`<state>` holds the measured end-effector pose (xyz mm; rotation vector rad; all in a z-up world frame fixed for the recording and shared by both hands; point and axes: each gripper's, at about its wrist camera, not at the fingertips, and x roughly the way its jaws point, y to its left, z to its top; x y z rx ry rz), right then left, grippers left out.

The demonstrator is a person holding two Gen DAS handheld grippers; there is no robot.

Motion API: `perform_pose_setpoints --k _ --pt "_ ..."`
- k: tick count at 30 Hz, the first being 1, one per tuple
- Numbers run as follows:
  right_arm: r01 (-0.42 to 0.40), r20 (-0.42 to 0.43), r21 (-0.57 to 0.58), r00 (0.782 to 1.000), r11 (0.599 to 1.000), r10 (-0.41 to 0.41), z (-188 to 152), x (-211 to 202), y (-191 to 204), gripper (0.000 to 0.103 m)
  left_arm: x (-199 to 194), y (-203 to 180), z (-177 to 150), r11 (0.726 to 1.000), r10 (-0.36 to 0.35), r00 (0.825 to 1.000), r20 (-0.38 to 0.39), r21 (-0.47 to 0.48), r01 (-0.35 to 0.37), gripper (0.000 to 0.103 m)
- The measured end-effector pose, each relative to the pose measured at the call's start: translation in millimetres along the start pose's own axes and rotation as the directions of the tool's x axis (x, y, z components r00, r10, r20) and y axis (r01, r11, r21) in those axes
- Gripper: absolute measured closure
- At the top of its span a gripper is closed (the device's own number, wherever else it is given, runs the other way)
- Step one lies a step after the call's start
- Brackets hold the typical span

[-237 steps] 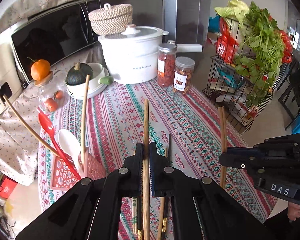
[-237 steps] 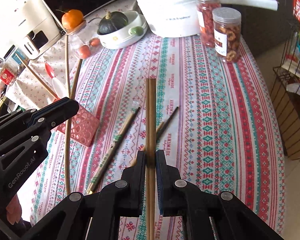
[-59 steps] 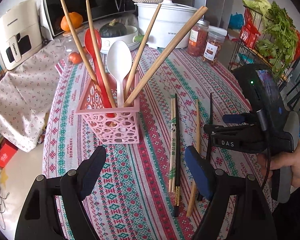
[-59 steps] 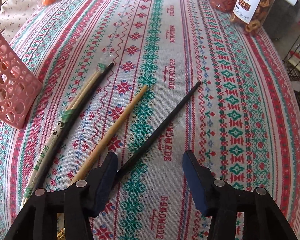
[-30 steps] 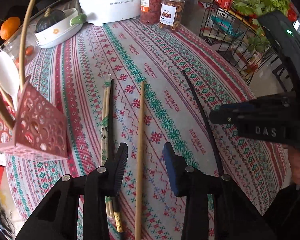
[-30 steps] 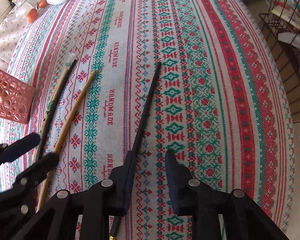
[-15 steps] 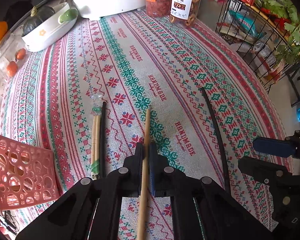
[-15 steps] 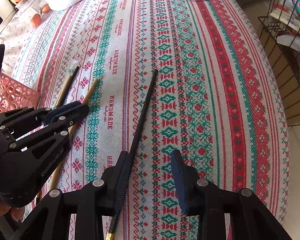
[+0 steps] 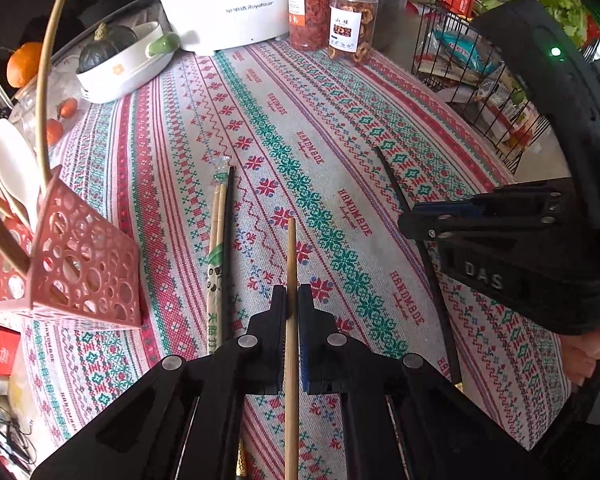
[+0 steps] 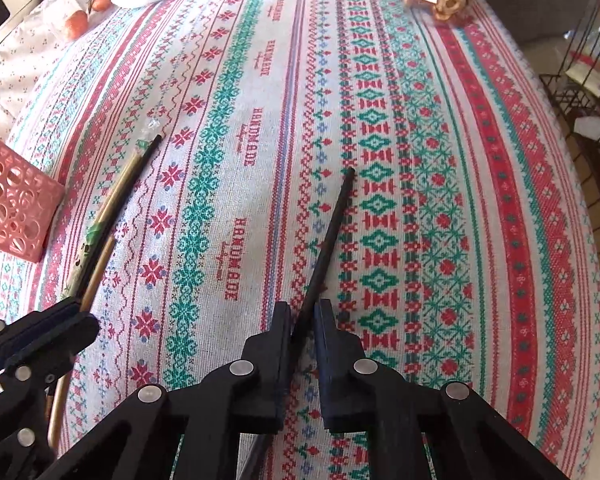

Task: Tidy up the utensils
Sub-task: 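Grasp a single wooden chopstick with the left tool, then lift both chopsticks upright and carry them over the pink basket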

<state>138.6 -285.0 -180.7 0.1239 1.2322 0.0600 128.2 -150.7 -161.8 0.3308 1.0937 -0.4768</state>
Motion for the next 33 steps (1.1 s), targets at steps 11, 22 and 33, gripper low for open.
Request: perform_pose_setpoints --k 11,22,33 --pt "0.019 0.227 -0.025 0.974 0.999 -0.013 -32 -76 33 0.097 -80 6 -21 1.0 -0.028 0.978 0.205 0.002 0.028 0.098" --pt "0.0 0.352 -0.075 0.935 0.997 0.027 -45 -129 59 0.098 -135 15 -29 1.0 -0.001 0.935 0.355 -0.011 0.005 0.098" --pt "-0.046 0.421 -0.102 0.903 0.994 0.085 -40 -161 71 0.098 -161 40 -33 0.997 0.029 0.906 0.422 -0.074 0.003 0.098"
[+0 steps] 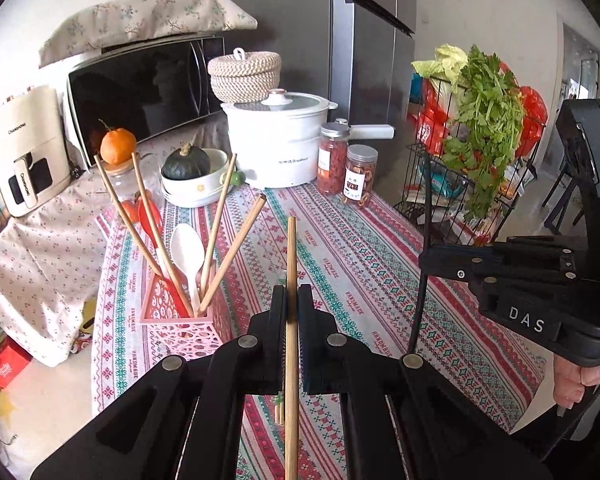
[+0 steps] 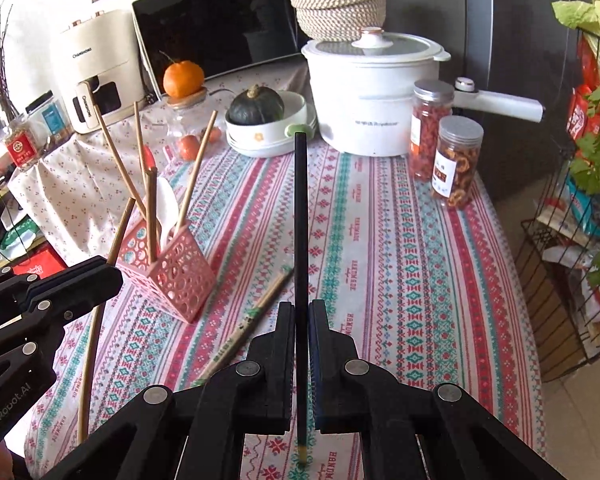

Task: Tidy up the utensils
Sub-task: 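Lift both chopsticks upright and carry them over the pink basket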

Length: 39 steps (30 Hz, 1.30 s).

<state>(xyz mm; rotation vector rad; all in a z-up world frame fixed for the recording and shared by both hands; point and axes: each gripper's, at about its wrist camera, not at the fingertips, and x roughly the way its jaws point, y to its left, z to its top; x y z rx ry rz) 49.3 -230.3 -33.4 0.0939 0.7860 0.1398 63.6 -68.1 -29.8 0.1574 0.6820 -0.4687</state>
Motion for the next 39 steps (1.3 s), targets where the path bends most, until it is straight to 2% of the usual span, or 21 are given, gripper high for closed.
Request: perform_pose_setpoints --k 13,21,26,29,34,39 --pt "-0.028 0.102 -0.039 0.994 0.999 0.032 29 -25 22 0.098 -49 18 26 0.998 -0.017 0.99 0.14 -0.058 0.025 0.098" --pt "-0.049 0.169 -0.071 0.984 0.996 0.06 44 -45 34 0.098 -77 39 42 0.993 -0.006 0.973 0.231 -0.113 0.033 0.098" --pt "-0.075 0.2 -0.077 0.976 0.994 0.089 56 -50 41 0.098 -91 55 57 0.989 0.018 0.956 0.294 -0.143 0.026 0.098" --pt "-0.096 0.218 -0.083 0.969 0.992 0.112 62 -50 48 0.098 -97 65 64 0.986 0.03 0.94 0.34 -0.164 0.028 0.098" --pt "-0.129 0.231 -0.102 0.961 0.986 0.149 73 -51 64 0.098 -90 84 74 0.979 0.054 0.902 0.429 -0.202 0.037 0.098" --pt "-0.176 0.217 -0.135 0.955 0.975 0.202 77 -52 80 0.098 -71 103 81 0.973 0.1 0.854 0.51 -0.23 0.024 0.098"
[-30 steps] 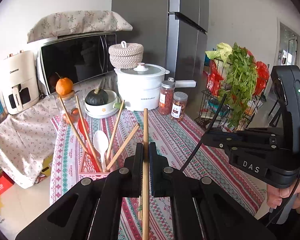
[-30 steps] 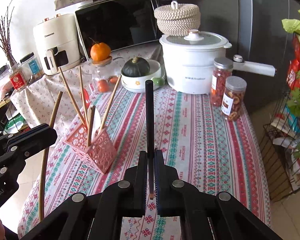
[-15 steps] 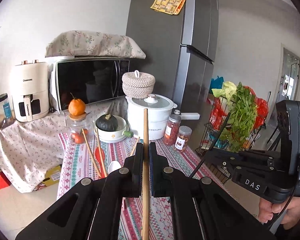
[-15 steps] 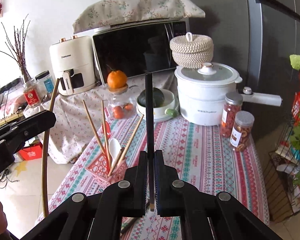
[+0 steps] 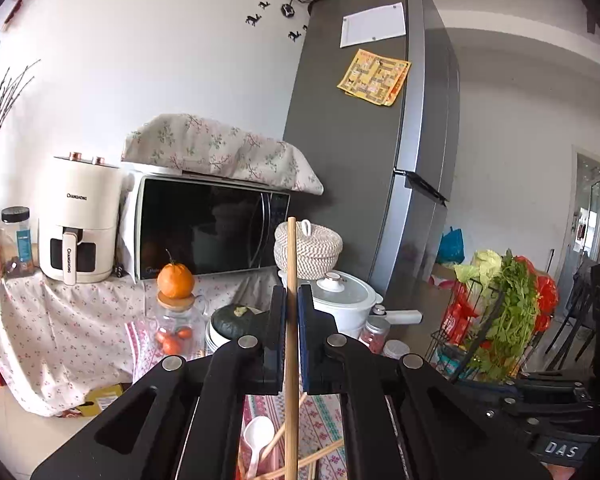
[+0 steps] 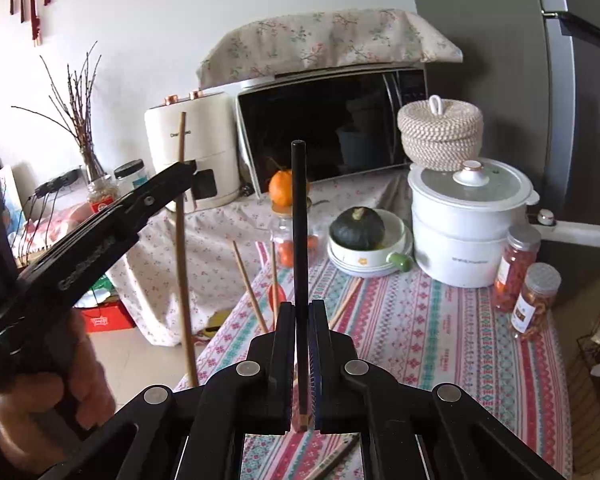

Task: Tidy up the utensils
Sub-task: 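Lift both chopsticks upright and carry them over the pink basket, then open both tools to drop the chopsticks into the basket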

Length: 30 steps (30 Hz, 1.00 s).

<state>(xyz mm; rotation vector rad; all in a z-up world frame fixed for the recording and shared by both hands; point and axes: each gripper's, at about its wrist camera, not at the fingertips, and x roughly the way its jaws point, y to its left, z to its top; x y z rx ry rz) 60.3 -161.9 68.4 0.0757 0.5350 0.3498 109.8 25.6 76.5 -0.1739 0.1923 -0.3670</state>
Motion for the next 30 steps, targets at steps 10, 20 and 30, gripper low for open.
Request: perform_pose_setpoints --k 10,20,30 --pt "-0.055 -0.016 0.021 0.998 0.998 0.055 1 18 6 0.098 60 24 -33 0.997 0.071 0.994 0.086 0.02 -0.073 0.098" --pt "-0.091 0.065 0.062 0.994 0.994 0.087 11 33 7 0.098 88 40 -67 0.991 0.105 0.993 0.049 0.073 -0.109 0.098" --pt "-0.063 0.116 0.077 0.992 0.995 0.054 5 62 0 0.098 93 51 -72 0.991 0.118 0.989 -0.088 0.07 -0.112 0.097"
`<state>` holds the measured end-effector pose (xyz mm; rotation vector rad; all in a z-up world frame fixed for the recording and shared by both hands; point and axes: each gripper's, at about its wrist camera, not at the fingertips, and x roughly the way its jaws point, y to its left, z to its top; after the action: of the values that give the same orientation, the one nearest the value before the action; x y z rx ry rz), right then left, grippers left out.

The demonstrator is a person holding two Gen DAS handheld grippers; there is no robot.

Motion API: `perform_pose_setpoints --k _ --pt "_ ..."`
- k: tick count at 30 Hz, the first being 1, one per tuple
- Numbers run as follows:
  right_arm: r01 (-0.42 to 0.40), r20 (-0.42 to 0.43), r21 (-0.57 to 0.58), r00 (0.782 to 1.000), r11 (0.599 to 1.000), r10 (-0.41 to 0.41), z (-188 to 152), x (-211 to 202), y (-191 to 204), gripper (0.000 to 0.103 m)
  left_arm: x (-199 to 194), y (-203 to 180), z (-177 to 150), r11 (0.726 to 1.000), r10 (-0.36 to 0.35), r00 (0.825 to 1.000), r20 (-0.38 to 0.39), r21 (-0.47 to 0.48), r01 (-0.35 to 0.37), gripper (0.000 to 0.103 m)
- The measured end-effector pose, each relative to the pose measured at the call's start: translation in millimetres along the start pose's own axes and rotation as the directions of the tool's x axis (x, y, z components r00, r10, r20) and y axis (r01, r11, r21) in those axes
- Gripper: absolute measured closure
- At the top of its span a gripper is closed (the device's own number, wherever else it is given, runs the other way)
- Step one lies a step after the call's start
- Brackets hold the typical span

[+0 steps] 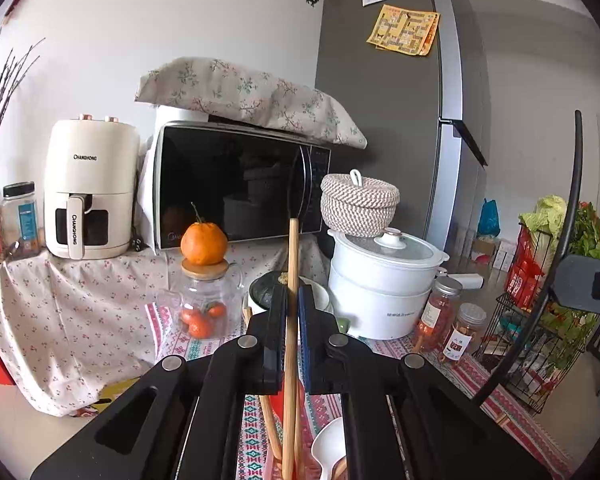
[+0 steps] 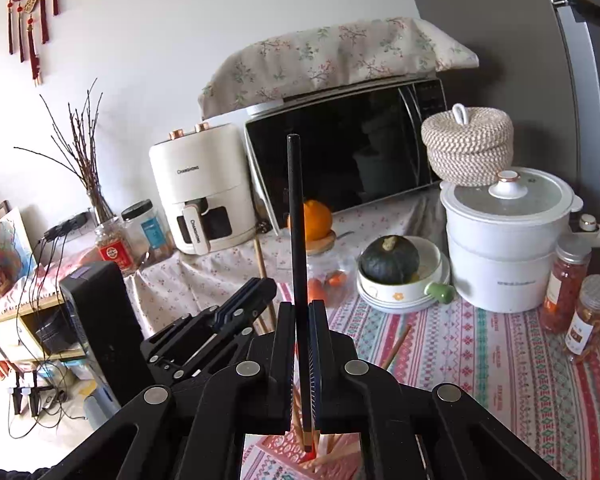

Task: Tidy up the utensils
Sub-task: 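Open both tools to drop the chopsticks into the basket, then move both tools back toward the patterned chopstick on the cloth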

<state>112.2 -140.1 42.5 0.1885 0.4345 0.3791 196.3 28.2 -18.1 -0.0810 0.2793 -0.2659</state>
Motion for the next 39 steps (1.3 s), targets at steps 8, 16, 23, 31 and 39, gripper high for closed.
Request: perform_pose_setpoints --k 8,16,23,31,39 --pt "-0.019 -0.051 0.012 0.999 1.0 0.019 -14 24 -5 0.098 -21 11 6 0.999 0.029 0.994 -0.101 -0.02 -0.031 0.079" --pt "-0.012 -0.038 0.024 0.999 1.0 0.013 -12 9 -12 0.078 -44 19 4 0.994 0.101 0.97 -0.223 -0.027 -0.11 0.063" --pt "0.124 0.04 -0.03 0.992 0.992 -0.123 -3 -40 -19 0.046 -67 10 -5 0.995 0.076 0.954 -0.29 -0.039 -0.091 0.043" --pt "0.316 0.027 -0.018 0.948 0.948 -0.316 -9 -76 -52 0.014 -80 -11 -22 0.997 0.033 0.93 -0.366 -0.053 -0.056 0.026" --pt "0.411 -0.049 -0.01 0.91 0.911 -0.411 -35 -86 -82 0.004 -77 -25 -47 0.998 0.036 0.894 -0.447 -0.024 -0.052 0.02"
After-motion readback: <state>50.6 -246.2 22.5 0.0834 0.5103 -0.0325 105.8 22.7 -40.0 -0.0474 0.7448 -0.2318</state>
